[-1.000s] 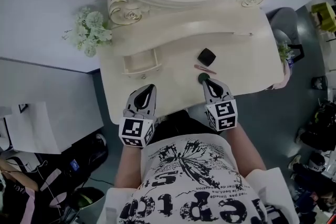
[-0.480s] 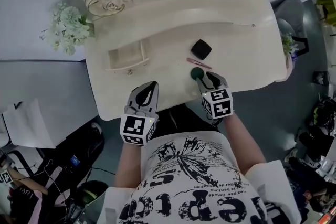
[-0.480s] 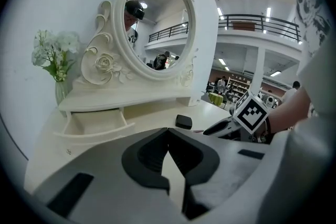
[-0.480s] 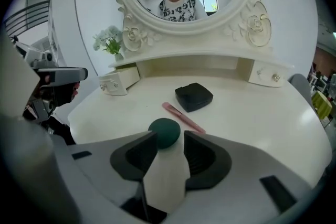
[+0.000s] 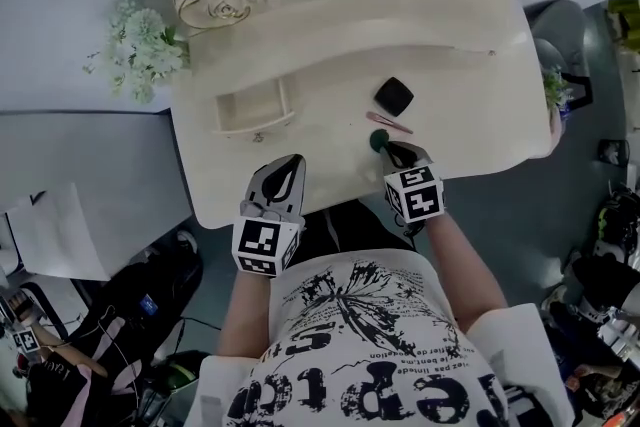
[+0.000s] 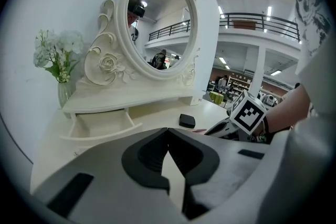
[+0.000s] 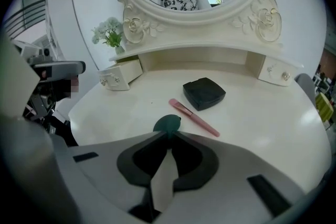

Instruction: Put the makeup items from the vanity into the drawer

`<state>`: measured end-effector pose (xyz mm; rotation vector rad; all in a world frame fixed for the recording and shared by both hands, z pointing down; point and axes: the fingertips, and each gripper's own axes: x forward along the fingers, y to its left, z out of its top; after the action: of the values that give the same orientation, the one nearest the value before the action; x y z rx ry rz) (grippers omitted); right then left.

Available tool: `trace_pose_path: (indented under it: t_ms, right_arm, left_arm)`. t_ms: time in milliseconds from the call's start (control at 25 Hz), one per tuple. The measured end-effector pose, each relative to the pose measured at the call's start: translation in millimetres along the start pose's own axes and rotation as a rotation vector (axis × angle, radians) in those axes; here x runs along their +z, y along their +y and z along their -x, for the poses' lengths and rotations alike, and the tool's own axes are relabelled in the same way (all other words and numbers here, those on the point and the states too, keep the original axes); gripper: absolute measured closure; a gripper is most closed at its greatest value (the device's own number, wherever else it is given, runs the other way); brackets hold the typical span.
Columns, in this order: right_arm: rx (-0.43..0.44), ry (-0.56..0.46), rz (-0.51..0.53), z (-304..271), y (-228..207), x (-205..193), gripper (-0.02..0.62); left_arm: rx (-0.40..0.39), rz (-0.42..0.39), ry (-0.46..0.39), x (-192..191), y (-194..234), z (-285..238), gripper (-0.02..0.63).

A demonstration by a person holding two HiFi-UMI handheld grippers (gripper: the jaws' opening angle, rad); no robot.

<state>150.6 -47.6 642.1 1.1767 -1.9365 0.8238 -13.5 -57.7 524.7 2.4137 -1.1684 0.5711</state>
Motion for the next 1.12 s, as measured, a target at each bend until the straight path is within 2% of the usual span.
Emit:
trace_pose_path:
  t_ms: [120, 280, 640, 880, 1120]
  right_arm:
    - [-0.024, 0.007, 0.047, 1, 1, 5, 0.554]
    - [-0.023, -0.022, 0.032, 9, 8, 20, 0.555]
    - [-0.03, -0.163, 0.071, 22, 43, 101, 0.554]
    - [0.023, -0.229, 0.127, 15, 88, 155, 0.554]
    - [0.1, -0.225, 0.212, -11, 144, 187, 0.554]
  left_arm:
    - [0.0, -0.002, -0.007, 4, 6, 5, 0.586]
    - [0.003, -0.01, -0.016, 7, 18, 16, 0.586]
    - [0.046, -0.028, -0.08, 33, 62, 50, 0.586]
    - [0.115, -0.029, -0.141, 49, 103, 81, 0.586]
    - [0.188, 0.002, -0.171, 46, 141, 110, 0.586]
